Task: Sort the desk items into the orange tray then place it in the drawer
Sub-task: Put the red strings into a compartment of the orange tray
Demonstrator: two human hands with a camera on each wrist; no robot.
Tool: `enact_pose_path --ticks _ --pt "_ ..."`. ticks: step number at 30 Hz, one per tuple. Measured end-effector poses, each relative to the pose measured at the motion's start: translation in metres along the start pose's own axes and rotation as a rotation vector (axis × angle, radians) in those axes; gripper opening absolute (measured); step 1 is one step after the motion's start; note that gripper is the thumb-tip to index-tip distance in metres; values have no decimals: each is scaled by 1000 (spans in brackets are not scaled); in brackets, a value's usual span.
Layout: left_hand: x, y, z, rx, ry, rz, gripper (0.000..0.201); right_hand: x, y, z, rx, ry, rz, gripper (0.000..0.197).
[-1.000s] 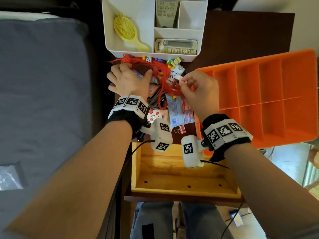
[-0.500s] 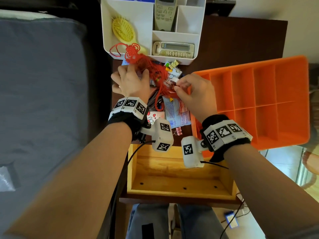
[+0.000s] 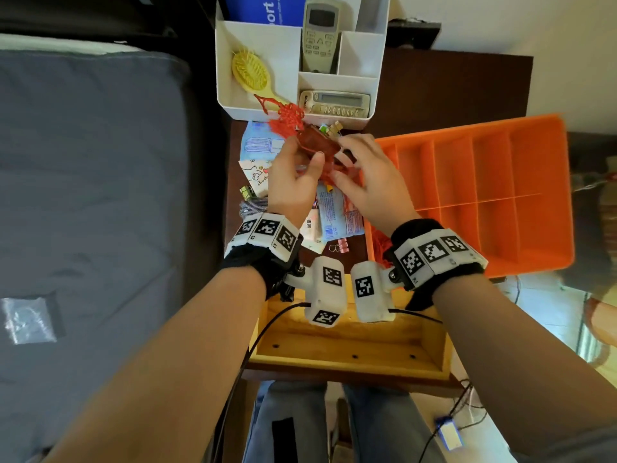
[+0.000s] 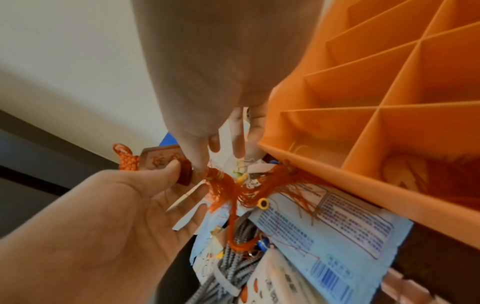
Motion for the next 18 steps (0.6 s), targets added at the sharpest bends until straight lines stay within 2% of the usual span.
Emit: enact_pose_path --ticks 4,9,15,18 --pt "11 14 5 -86 75 12 38 -6 6 -5 -18 -46 0 35" --pt "19 26 9 -91 68 53 36 -9 15 -17 57 -95 -17 24" --pt "9 36 13 -136 -13 73 8 -2 31 -31 154 -195 50 22" --pt "0 41 5 -81 -51 62 22 1 39 -37 184 -253 94 23"
Point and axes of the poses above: each hand's wrist, its own y-axis away from the middle knuckle, its own z-axis out of the palm, x = y × z, the point moved 7 cm from there along -y, towards the middle knuckle, and after that the axes turned 8 degrees about y, right-handed, at the moved point
